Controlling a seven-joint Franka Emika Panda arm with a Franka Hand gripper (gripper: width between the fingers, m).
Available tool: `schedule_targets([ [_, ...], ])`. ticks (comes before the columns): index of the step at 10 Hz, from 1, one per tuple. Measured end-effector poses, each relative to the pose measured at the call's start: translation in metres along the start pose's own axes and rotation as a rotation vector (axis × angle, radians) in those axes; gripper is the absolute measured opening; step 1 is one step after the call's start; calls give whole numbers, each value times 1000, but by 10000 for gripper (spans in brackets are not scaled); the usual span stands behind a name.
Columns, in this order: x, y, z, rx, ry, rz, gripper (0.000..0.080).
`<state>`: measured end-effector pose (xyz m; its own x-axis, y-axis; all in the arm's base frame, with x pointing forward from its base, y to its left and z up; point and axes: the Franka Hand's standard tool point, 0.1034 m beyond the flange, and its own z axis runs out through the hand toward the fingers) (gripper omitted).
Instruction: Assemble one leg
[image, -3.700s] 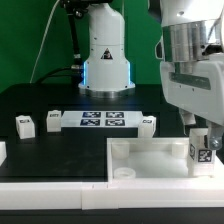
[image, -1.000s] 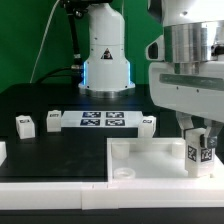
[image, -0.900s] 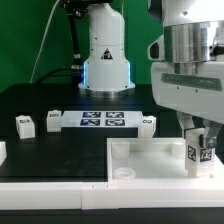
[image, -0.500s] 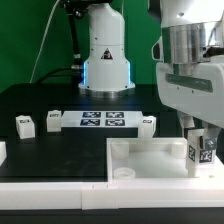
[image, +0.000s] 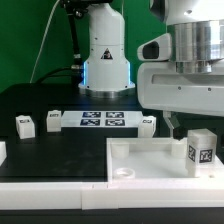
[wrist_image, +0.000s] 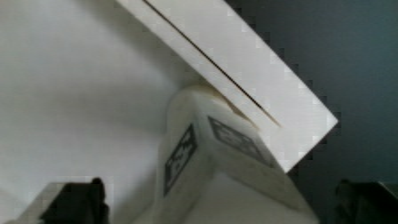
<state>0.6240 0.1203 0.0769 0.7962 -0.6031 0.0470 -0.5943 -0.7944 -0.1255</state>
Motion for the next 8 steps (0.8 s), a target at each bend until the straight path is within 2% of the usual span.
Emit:
schedule_targets([
  [5,-8,-8,-1,-37,-2,-668,649],
  [6,-6,-9,-2,-40,-2,-806,649],
  [8,-3,-7,-2,-42,-1,-863,649],
])
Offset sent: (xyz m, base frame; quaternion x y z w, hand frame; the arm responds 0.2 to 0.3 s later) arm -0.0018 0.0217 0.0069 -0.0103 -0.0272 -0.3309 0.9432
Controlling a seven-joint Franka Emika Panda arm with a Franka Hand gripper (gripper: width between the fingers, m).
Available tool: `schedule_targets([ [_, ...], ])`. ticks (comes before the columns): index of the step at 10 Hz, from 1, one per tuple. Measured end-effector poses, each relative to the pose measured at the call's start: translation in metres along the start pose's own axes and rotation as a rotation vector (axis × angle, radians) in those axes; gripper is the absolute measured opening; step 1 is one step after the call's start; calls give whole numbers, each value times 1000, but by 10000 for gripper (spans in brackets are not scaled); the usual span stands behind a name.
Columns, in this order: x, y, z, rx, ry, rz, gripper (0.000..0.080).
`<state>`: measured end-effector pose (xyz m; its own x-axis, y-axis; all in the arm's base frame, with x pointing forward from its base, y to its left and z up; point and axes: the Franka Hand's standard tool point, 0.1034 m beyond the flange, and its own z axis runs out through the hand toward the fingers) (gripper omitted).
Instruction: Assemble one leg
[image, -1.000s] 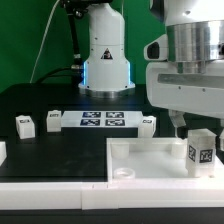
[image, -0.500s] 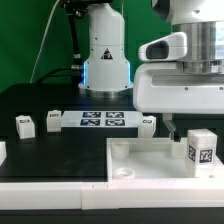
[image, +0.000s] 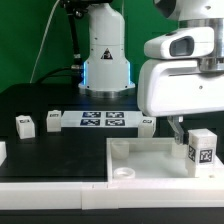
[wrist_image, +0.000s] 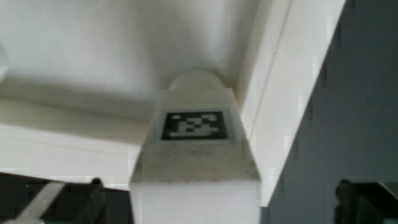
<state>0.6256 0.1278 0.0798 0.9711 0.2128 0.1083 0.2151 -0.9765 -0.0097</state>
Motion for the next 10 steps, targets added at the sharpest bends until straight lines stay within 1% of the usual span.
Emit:
schedule_targets([
  [1,0,0,0,0,0,5,649],
  [2,0,0,0,0,0,6,529],
  [3,0,0,0,0,0,6,390],
  [4,0,1,0,-1,0,7,294],
  [6,0,2,0,-2,1,32,294],
  [7,0,2,0,-2,7,134,294],
  [10,1,5,1,-24,27,660,294],
])
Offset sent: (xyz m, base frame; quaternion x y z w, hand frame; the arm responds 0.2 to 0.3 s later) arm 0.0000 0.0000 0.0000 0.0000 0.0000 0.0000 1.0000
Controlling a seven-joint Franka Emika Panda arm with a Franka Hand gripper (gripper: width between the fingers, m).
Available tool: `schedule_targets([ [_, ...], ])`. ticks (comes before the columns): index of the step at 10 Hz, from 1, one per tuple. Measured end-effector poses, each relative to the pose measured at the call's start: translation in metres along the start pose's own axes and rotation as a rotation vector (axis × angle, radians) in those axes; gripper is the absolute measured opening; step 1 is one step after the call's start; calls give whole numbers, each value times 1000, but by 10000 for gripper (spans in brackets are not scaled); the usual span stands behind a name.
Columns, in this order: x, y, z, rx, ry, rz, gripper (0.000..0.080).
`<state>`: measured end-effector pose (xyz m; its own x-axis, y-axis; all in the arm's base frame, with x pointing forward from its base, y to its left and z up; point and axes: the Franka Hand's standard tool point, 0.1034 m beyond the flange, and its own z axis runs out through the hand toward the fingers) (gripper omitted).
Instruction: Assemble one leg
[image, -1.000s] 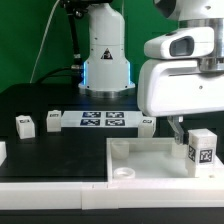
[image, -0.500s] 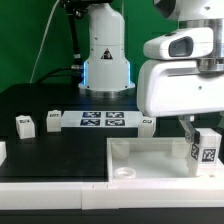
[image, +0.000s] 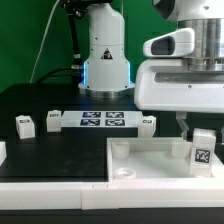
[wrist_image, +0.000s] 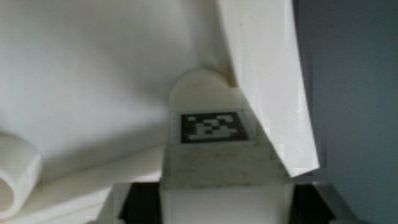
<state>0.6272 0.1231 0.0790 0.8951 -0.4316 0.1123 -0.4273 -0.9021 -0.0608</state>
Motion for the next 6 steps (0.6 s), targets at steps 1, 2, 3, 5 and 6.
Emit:
schedule_targets([
  [1,0,1,0,-6,10,144,294],
  [2,0,2,0,-6,16,270,294],
  [3,0,3,0,-3,20,410,294],
  [5,-2,3,0,-3,20,648,294],
  [6,-2,3,0,-4,17,773,294],
])
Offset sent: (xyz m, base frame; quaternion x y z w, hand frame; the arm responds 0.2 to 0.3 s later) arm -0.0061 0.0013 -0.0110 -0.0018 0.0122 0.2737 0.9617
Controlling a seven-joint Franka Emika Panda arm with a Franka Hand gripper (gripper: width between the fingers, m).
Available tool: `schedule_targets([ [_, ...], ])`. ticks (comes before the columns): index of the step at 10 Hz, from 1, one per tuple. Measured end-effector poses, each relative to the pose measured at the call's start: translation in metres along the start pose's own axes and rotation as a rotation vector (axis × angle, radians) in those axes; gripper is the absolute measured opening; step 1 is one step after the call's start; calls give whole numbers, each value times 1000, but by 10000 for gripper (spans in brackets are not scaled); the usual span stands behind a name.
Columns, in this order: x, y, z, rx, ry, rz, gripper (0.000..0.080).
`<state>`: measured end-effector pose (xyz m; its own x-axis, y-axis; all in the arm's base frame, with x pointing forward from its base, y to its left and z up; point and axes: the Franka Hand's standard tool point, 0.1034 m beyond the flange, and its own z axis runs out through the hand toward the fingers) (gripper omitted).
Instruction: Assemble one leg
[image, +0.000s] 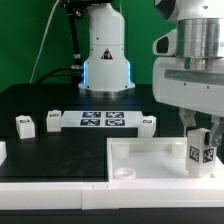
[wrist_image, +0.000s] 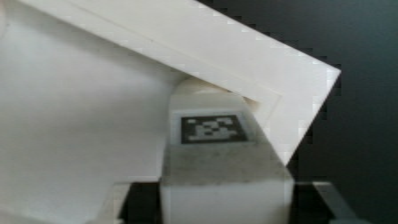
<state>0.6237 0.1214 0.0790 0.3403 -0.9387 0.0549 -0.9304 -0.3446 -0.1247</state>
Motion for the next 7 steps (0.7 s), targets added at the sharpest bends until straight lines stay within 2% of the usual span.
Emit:
schedule_targets([
  [3,-1,1,0,0,-24,244,294],
  [4,-3,0,0,1,-30,269,370],
  [6,-2,-1,-1,12,-27,183,621],
  [7,-1,-3,-1,23,-23,137,621],
])
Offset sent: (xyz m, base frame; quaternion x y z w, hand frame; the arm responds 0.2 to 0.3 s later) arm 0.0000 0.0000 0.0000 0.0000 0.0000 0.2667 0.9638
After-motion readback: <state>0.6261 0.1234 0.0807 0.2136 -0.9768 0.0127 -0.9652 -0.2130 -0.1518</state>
